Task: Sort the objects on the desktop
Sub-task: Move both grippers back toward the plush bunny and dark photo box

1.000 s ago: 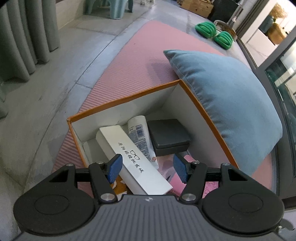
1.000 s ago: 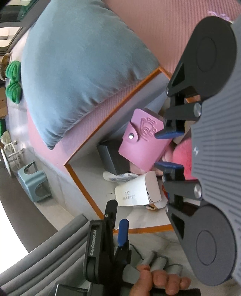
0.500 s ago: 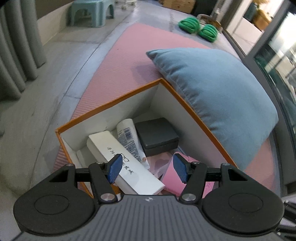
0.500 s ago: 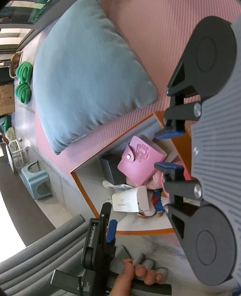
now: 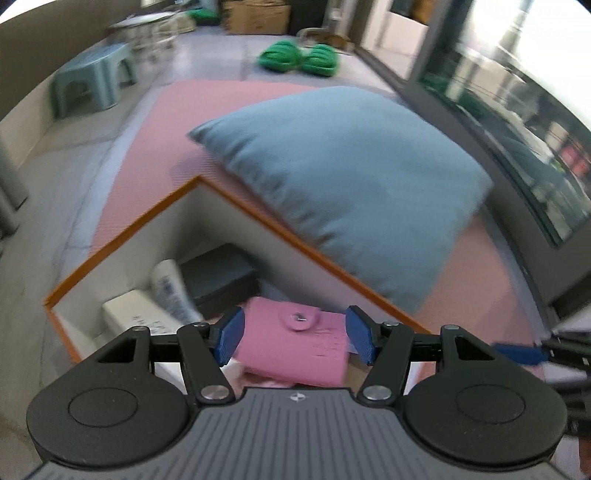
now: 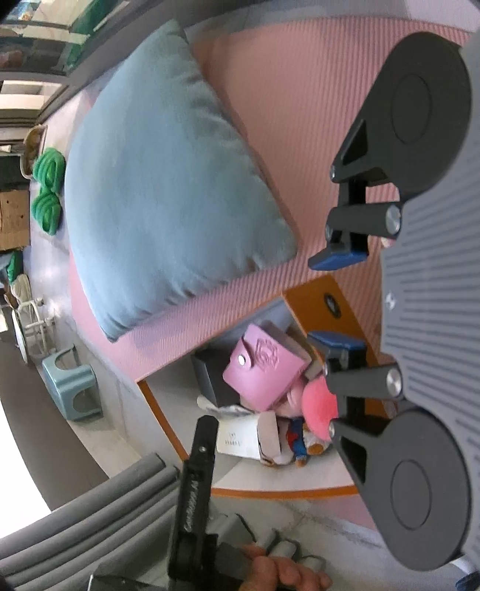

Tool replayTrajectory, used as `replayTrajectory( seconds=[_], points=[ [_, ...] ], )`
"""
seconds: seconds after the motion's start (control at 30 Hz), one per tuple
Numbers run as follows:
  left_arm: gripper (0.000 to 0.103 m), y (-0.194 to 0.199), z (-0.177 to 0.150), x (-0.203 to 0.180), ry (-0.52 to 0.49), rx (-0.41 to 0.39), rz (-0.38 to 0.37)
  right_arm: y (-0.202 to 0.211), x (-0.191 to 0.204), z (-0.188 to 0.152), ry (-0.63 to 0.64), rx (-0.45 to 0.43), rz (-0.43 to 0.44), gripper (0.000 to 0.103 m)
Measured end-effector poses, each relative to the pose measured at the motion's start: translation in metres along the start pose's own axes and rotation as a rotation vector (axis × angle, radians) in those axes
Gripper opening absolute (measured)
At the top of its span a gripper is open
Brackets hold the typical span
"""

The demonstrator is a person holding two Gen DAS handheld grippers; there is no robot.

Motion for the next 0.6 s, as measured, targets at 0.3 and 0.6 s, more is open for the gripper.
replayTrajectory(
  seconds=[0.3,0.6],
  points=[
    [0.071,0.013,-0.029,-0.072,-0.198,-0.014,-0.13,0.023,-0.035,-0.02,-0.041,0.0,-0.047,0.041],
    [0.074,0.015,-0.078,-0.117,-0.341,0.046,-0.196,0.03,-0.048,-0.052,0.014,0.059,-0.077,0.052]
  ],
)
Point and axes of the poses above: each gripper's, at about its wrist camera, not at the fingertips, and y roughly against the way its jaws point, x to its left, z to its top, the point moved 7 cm from there along -y, roughly the way its jaws point, and after that the axes turned 12 degrees about z, right-handed, at the moved point
